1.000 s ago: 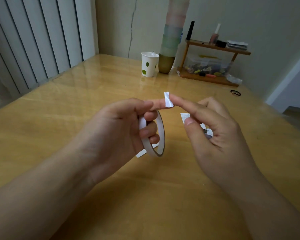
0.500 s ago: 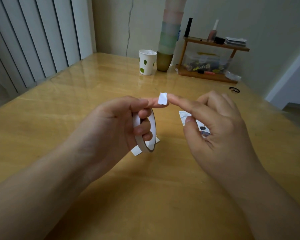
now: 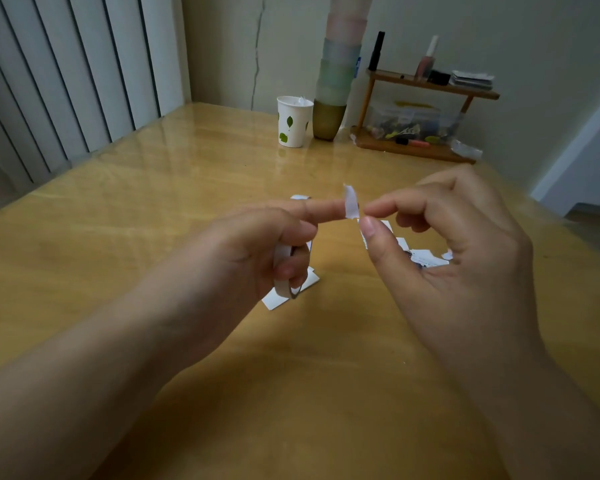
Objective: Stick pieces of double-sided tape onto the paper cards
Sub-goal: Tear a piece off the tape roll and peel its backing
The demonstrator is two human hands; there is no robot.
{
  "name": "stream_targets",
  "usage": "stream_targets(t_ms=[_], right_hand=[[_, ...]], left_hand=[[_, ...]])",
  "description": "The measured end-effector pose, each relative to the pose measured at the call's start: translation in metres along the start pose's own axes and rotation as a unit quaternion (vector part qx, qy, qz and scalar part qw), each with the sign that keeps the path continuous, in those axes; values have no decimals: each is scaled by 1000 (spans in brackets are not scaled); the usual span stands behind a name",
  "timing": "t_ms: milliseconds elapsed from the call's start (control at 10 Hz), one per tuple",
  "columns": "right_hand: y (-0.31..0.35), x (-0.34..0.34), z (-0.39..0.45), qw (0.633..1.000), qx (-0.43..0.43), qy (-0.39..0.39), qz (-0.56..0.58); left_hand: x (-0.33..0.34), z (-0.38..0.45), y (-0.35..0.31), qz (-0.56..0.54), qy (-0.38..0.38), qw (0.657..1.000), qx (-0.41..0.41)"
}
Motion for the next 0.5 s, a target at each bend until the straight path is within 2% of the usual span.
stream_targets(t_ms=[200,300,500], right_hand=[[-2,1,0,999,28,-5,-14],[-1,0,-1,999,47,-11,-2],[-3,0,-1,992,106,0,63]], left_hand=[[7,3,6,167,49,984,-20],[10,0,2,97,9,995,19],[18,-4,-2,138,34,988,67]])
Point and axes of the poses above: each hand's wrist, its own z-axis towards the middle knuckle, its own x-axis out of the palm, y = z × x, the point moved 4 cm from there along z, towards the middle knuckle, and after that the axes turned 10 degrees about y, right-handed, at the moved point
